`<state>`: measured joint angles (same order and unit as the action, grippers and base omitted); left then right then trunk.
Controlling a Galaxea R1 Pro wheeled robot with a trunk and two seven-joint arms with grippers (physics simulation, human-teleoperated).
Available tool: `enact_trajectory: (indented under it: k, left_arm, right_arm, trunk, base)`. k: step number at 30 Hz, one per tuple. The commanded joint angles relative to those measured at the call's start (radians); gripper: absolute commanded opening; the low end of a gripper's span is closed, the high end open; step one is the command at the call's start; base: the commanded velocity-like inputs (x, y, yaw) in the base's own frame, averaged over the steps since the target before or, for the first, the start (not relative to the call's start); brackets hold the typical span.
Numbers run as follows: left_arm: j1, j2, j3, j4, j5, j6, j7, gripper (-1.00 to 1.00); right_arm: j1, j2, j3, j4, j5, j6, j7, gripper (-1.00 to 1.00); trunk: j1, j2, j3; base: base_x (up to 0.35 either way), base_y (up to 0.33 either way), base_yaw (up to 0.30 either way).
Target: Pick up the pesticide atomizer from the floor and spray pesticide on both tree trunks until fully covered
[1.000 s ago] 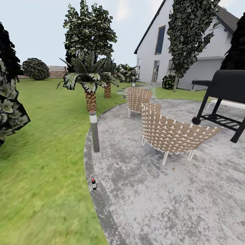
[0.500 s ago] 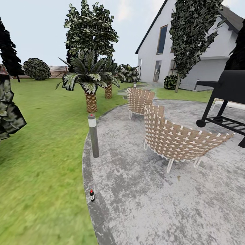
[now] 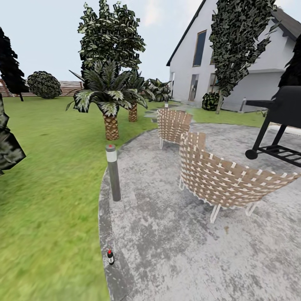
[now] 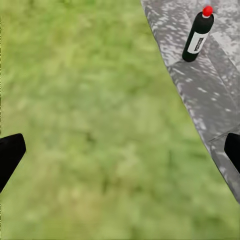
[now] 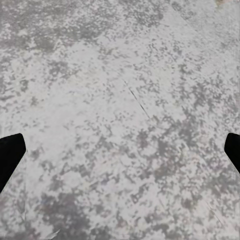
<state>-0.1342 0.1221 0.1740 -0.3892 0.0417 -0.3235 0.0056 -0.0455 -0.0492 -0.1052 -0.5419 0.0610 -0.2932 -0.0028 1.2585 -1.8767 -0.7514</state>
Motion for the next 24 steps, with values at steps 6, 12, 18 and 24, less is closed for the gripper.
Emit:
enact_trajectory:
  k: [6,12,18,24]
  left_arm:
    - [-0.001,0.000,-0.001,0.001,0.004,-0.004,0.001,1.00]
    - [0.000,0.001,-0.001,0.001,0.004,-0.005,0.001,1.00]
    - [0.000,0.001,-0.001,0.001,0.004,-0.005,-0.003,1.00]
    - [0.001,0.001,-0.001,0.001,0.003,-0.005,-0.009,1.00]
  right_arm:
    - [0.000,0.000,-0.004,-0.001,0.006,-0.003,0.000,1.00]
    - [0.000,0.000,-0.005,0.000,0.006,-0.003,0.000,1.00]
    - [0.000,0.000,-0.005,0.000,0.006,-0.003,0.000,1.00]
    - [0.000,0.001,-0.004,-0.005,0.005,-0.003,0.001,1.00]
  trunk:
    - [0.000,0.000,0.000]
    - [0.000,0.000,0.004]
    - [0.000,0.000,0.009]
    - [0.000,0.000,0.011]
  base:
    - [0.210,0.246,-0.102]
    - [0.106,0.291,-0.254]
    - [0.009,0.305,-0.270]
    - [0.000,0.307,-0.138]
